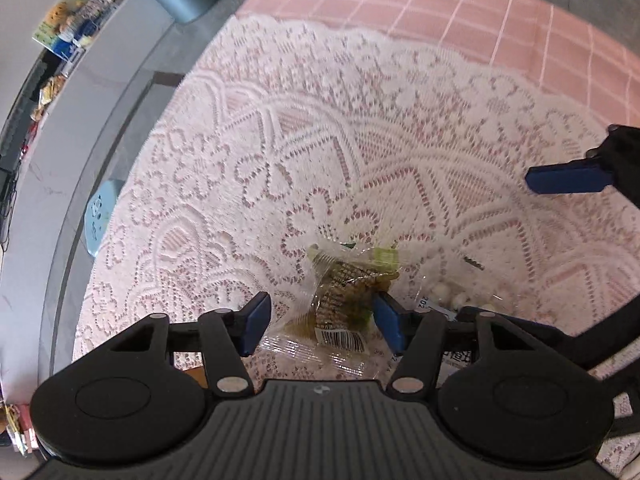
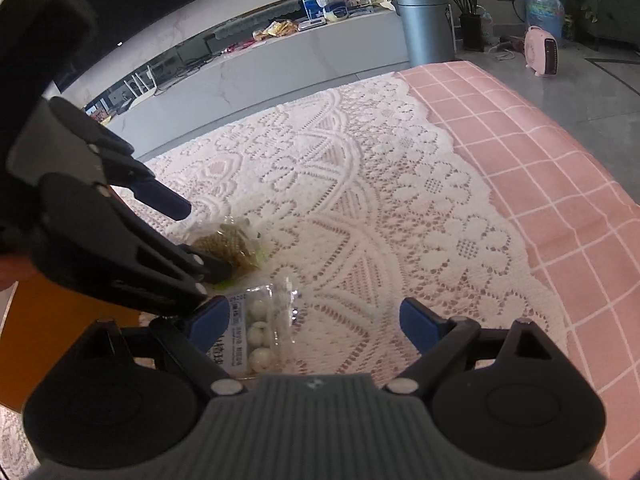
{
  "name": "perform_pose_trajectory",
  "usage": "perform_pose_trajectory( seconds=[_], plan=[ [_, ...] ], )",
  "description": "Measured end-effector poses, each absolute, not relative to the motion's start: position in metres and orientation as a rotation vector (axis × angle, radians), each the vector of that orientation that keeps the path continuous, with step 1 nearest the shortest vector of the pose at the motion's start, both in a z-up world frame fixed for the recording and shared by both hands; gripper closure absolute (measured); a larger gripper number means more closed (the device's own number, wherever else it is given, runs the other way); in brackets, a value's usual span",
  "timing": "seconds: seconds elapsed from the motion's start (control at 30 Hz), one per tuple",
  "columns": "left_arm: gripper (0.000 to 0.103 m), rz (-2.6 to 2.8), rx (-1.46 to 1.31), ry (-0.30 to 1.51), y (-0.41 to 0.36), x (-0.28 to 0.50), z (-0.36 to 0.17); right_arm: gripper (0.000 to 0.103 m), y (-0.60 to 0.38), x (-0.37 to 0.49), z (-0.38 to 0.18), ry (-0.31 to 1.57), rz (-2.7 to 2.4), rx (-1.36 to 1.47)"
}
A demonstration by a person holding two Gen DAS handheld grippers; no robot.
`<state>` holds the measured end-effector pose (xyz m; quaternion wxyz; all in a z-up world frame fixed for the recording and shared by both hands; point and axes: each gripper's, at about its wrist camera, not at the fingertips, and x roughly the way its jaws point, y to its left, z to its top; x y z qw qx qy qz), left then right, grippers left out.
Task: Organize snacks
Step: 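Grasp the green-labelled snack bag with left tool while right grasps clear candy-ball box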
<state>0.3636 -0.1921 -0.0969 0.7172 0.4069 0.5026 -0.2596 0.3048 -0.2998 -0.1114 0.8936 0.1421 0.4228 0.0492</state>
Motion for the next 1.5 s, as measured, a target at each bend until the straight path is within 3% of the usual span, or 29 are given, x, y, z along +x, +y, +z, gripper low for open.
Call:
perform_pose_trajectory(
  seconds=[0.3,0.73,0.97,1.27,1.5],
  plan=[
    [0.043,-0.529,0.866,1.169,-0.193,0.37,-0.108,0.014,-0.299,0.306,-0.119,0.901,0.088,0.268],
    [0.058,-0.47,0.67,1.071,-0.173,0.354,-0.081,0.013,-0.301,0.302,-0.114,0.87,0.077,0.279],
    [0.058,-0.428,0.401,0.991,-0.133,0.33,-0.032,0.004,-0.283,0.297,-0.109,0.861,0.167,0.258],
    [0.058,-0.335,0.085,0.839,-0.066,0.284,0.024,0.004,-0.231,0.288,-0.117,0.873,0.263,0.034],
    [0.058,-0.243,-0.053,0.775,-0.021,0.255,0.033,0.003,-0.228,0.293,-0.127,0.878,0.233,0.065]
  ],
)
